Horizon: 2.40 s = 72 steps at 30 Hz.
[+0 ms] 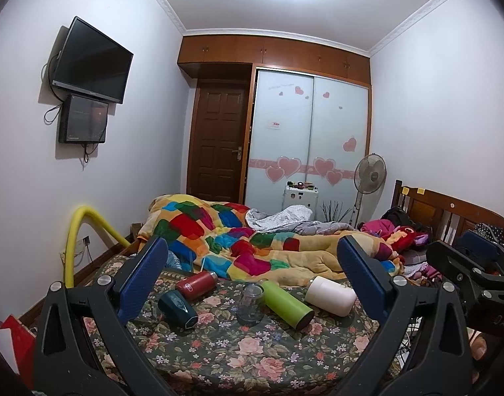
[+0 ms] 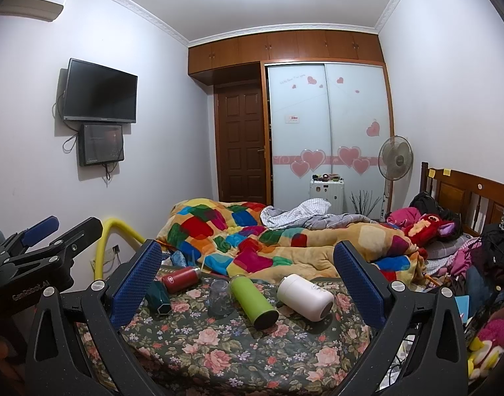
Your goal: Flip cup upright
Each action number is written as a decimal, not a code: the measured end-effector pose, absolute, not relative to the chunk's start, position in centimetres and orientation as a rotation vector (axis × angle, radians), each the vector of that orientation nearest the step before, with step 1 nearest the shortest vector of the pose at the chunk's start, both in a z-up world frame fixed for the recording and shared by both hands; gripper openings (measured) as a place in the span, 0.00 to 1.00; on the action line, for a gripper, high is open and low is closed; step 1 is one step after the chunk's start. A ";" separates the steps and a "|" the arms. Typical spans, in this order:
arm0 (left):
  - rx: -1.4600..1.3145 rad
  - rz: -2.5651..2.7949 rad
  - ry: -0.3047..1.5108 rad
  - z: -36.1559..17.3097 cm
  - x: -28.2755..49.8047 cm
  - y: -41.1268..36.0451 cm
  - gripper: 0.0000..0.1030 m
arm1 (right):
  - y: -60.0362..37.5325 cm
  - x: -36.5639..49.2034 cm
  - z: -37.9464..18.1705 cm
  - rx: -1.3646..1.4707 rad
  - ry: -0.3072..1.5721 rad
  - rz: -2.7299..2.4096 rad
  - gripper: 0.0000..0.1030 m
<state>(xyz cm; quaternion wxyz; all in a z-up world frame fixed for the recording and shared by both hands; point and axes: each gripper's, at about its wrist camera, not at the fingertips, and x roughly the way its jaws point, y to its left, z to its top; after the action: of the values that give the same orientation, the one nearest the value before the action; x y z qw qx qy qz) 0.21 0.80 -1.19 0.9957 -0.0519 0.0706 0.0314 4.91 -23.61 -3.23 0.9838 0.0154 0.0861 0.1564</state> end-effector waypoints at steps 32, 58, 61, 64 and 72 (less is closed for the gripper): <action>-0.107 0.065 0.140 -1.6 0.3 1.1 1.00 | -22.9 4.8 -3.5 0.025 0.182 0.317 1.00; -0.203 0.106 0.419 -9.5 11.3 4.9 1.00 | -21.8 15.1 -11.4 -0.055 0.502 0.263 1.00; -0.193 0.137 0.476 -11.7 13.4 5.3 1.00 | -21.8 17.6 -13.4 -0.072 0.580 0.258 1.00; -0.192 0.153 0.521 -13.7 15.0 5.9 1.00 | -21.4 20.1 -15.3 -0.093 0.665 0.271 1.00; -0.163 0.150 0.578 -17.0 17.3 5.8 1.00 | -18.7 27.4 -19.3 -0.169 0.844 0.388 1.00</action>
<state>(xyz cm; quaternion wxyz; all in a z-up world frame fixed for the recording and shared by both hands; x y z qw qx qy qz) 17.34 5.77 -16.97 0.9525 -0.0802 0.2845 0.0737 27.40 -18.70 -19.30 0.8906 -0.0814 0.4066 0.1870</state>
